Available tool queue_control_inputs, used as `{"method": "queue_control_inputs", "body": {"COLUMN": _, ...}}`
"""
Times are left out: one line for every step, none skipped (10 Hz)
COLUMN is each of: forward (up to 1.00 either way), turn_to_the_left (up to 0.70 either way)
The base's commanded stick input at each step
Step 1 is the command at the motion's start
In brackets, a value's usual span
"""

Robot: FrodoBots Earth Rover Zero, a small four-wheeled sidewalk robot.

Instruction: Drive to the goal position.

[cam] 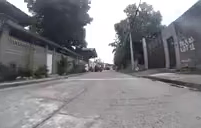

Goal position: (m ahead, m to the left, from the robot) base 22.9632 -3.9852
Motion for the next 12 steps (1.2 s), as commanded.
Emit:
{"method": "queue_control_inputs", "body": {"forward": 0.5, "turn_to_the_left": -0.5}}
{"method": "queue_control_inputs", "body": {"forward": 0.5, "turn_to_the_left": -0.5}}
{"method": "queue_control_inputs", "body": {"forward": 0.5, "turn_to_the_left": -0.5}}
{"method": "queue_control_inputs", "body": {"forward": 0.5, "turn_to_the_left": -0.49}}
{"method": "queue_control_inputs", "body": {"forward": 0.5, "turn_to_the_left": -0.45}}
{"method": "queue_control_inputs", "body": {"forward": 0.5, "turn_to_the_left": -0.4}}
{"method": "queue_control_inputs", "body": {"forward": 0.5, "turn_to_the_left": -0.11}}
{"method": "queue_control_inputs", "body": {"forward": 0.5, "turn_to_the_left": 0.0}}
{"method": "queue_control_inputs", "body": {"forward": 0.5, "turn_to_the_left": 0.0}}
{"method": "queue_control_inputs", "body": {"forward": 0.5, "turn_to_the_left": 0.0}}
{"method": "queue_control_inputs", "body": {"forward": 0.5, "turn_to_the_left": 0.0}}
{"method": "queue_control_inputs", "body": {"forward": 0.5, "turn_to_the_left": 0.0}}
